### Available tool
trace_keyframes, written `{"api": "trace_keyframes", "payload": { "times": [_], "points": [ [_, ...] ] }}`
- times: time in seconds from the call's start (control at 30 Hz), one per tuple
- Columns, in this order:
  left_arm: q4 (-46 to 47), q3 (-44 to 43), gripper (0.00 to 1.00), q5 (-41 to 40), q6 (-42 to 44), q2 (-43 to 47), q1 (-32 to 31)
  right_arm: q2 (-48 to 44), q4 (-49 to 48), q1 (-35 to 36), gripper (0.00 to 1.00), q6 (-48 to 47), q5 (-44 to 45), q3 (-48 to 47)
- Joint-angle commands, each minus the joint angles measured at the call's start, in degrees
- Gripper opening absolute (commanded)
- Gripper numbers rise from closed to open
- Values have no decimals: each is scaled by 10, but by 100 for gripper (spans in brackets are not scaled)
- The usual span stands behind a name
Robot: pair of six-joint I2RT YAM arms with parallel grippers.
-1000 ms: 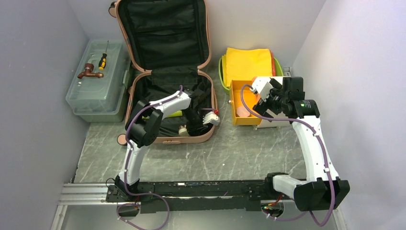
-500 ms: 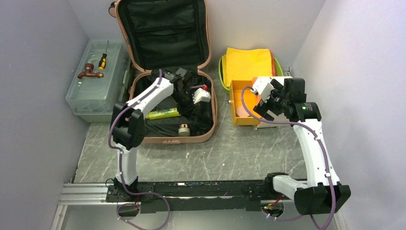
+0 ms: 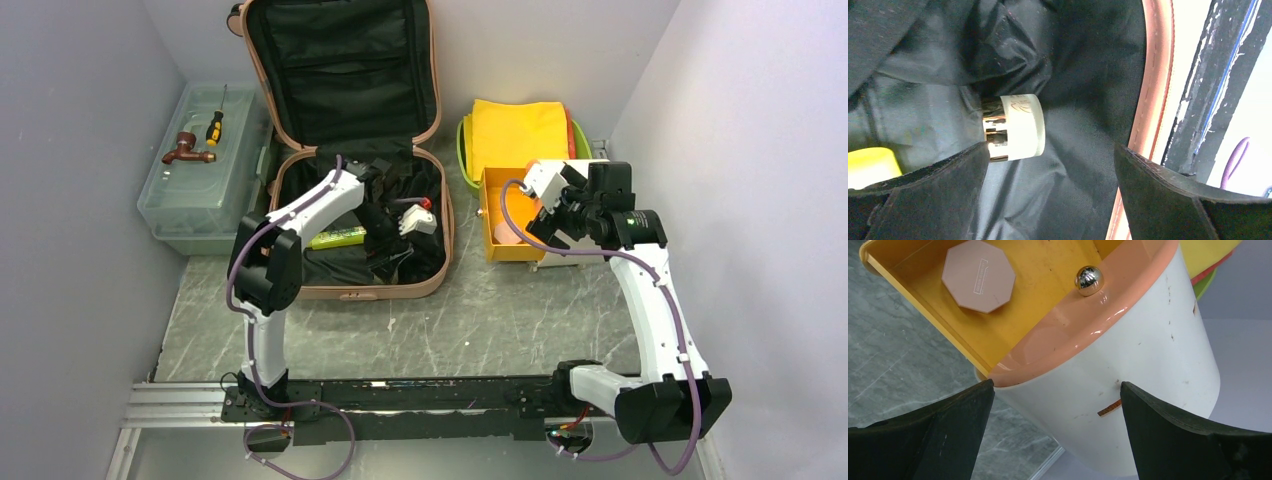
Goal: Open, take out, and arrange the luggage
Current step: Pick up the personal item from the luggage.
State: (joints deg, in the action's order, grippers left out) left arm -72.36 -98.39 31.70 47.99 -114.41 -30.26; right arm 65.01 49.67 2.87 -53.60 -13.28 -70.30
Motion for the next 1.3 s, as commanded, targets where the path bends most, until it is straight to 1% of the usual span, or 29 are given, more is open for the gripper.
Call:
{"api": "trace_keyframes", "payload": {
  "times": [0.0,0.1,0.2,0.43,0.53,0.6,0.63,0.67,0.7,0.77,0.8,0.83,1.0,1.17,1.27],
  "points": [
    [11,38,100,7,20,-6,-3,2,-14,5,100,-3,4,-6],
    [55,67,100,-11,8,-12,-3,4,-15,7,100,-3,5,-6],
    [90,76,99,-22,-1,-24,-3,6,-16,8,100,-3,6,-6],
    [119,73,100,-23,-16,-51,-4,10,-18,10,100,-6,10,-8],
    [131,68,99,-6,-26,-51,-4,12,-18,9,100,-9,12,-6],
    [128,58,91,9,-32,-59,-5,12,-19,10,100,-10,12,-5],
    [124,50,82,14,-35,-65,-5,12,-19,10,100,-11,12,-5],
    [118,43,71,16,-37,-73,-5,12,-20,10,100,-11,13,-7],
    [112,34,54,17,-37,-78,-5,13,-20,11,100,-11,14,-7],
    [103,25,28,16,-36,-82,-4,15,-19,10,100,-13,16,-8],
    [102,23,21,14,-36,-78,-4,14,-19,10,100,-15,18,-8],
    [102,21,16,12,-35,-72,-3,14,-19,10,100,-16,20,-7],
    [90,-20,9,3,-46,-44,16,9,-19,10,100,-18,25,-5],
    [81,-88,9,5,-68,-20,49,6,-21,10,100,-17,25,-1],
    [83,-114,9,4,-74,-7,59,7,-21,11,100,-16,23,-3]
  ]
}}
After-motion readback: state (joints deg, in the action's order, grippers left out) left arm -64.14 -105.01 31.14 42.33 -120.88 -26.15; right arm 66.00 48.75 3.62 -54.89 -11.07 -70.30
